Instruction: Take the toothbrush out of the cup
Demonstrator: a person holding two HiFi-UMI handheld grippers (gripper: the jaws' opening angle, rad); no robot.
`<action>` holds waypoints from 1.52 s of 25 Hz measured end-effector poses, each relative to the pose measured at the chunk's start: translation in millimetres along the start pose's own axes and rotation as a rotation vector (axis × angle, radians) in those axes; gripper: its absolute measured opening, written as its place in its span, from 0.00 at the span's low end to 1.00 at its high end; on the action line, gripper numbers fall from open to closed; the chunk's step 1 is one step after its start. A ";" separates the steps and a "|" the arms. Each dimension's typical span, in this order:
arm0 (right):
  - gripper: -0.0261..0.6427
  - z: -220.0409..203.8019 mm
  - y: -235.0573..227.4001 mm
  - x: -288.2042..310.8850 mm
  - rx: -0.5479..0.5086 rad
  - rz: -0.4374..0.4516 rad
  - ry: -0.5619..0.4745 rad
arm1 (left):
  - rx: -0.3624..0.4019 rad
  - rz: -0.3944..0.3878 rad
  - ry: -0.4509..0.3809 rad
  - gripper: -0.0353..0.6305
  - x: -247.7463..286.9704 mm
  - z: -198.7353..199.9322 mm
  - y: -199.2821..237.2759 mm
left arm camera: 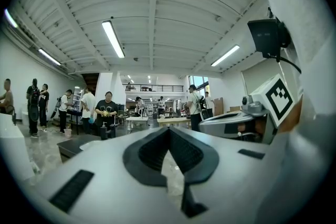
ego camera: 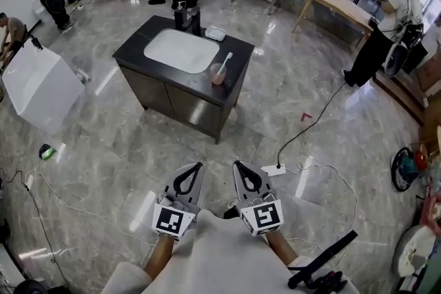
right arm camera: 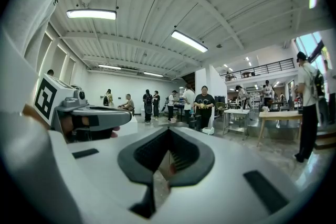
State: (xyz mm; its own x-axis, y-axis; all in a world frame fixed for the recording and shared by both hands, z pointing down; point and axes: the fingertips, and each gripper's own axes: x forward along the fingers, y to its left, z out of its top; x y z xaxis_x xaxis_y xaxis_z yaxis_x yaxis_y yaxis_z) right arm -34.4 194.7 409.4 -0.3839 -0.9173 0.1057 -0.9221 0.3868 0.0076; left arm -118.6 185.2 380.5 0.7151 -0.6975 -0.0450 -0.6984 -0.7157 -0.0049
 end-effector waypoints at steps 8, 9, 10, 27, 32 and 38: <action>0.05 -0.9 -10.6 13.6 0.016 -0.024 0.009 | -0.019 -0.016 0.002 0.05 13.2 -2.4 12.8; 0.05 -2.1 -11.9 17.0 0.015 -0.022 0.012 | -0.022 -0.015 0.002 0.05 16.8 -3.9 14.9; 0.05 -4.0 -13.4 20.6 0.013 -0.020 0.016 | -0.025 -0.015 0.004 0.05 20.6 -6.1 16.8; 0.05 6.7 -114.8 124.8 0.020 0.057 0.007 | -0.018 0.044 0.044 0.05 153.6 -12.9 71.4; 0.05 15.5 -154.0 156.0 0.020 0.089 -0.006 | -0.007 0.064 0.043 0.05 203.4 -10.6 81.5; 0.05 23.6 -189.2 184.8 0.012 0.127 -0.026 | 0.004 0.078 0.023 0.05 247.9 -4.7 90.0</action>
State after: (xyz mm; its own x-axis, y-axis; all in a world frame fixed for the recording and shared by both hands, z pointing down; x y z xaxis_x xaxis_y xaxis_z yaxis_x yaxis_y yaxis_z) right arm 68.0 -50.2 404.1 -0.4987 -0.8632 0.0792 -0.8664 0.4990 -0.0163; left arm -4.1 -52.3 373.7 0.6590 -0.7518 -0.0220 -0.7521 -0.6590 -0.0064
